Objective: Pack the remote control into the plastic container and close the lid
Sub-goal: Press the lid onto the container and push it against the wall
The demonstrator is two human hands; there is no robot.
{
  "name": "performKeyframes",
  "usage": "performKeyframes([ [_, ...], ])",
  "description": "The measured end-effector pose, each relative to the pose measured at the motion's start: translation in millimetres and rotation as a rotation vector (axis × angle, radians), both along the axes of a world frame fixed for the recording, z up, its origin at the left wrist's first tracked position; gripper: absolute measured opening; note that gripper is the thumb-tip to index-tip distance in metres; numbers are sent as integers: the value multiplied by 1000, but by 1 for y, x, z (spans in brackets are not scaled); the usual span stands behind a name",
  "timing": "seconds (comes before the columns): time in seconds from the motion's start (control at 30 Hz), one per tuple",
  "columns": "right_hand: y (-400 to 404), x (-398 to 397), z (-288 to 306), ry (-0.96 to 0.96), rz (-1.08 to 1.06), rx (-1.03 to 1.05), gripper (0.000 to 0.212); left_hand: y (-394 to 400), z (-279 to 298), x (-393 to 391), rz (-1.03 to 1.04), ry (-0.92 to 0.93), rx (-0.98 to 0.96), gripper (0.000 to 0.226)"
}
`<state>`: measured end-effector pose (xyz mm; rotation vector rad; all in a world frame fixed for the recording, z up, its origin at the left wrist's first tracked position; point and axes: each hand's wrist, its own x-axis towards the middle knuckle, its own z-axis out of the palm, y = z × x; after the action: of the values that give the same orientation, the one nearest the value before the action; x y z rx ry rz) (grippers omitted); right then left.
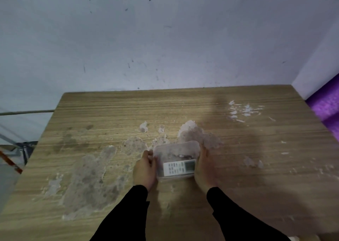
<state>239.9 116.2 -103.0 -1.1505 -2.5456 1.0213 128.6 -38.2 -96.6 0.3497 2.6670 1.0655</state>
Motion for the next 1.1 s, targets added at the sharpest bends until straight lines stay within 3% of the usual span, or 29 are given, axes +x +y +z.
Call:
performKeyframes([
  [0.17,-6,2,-3,-143,173,127,57,5,-1,-12,-25,30,-146,26],
  [0.3,-6,3,-7,-159,189,111,53,9,3,-9,-65,88,-184,23],
  [0.4,-3,3,-10,-171,216,186,59,12,-4,2,-246,323,-249,54],
  [0.5,0,3,-14,-157,306,235,66,15,-12,8,-444,393,-300,69],
  [0.87,7,-4,-20,-202,355,258,70,13,-25,-1,-516,311,-225,94],
  [1.1,4,-1,-15,-158,368,327,70,11,-23,-4,-453,269,-72,79],
])
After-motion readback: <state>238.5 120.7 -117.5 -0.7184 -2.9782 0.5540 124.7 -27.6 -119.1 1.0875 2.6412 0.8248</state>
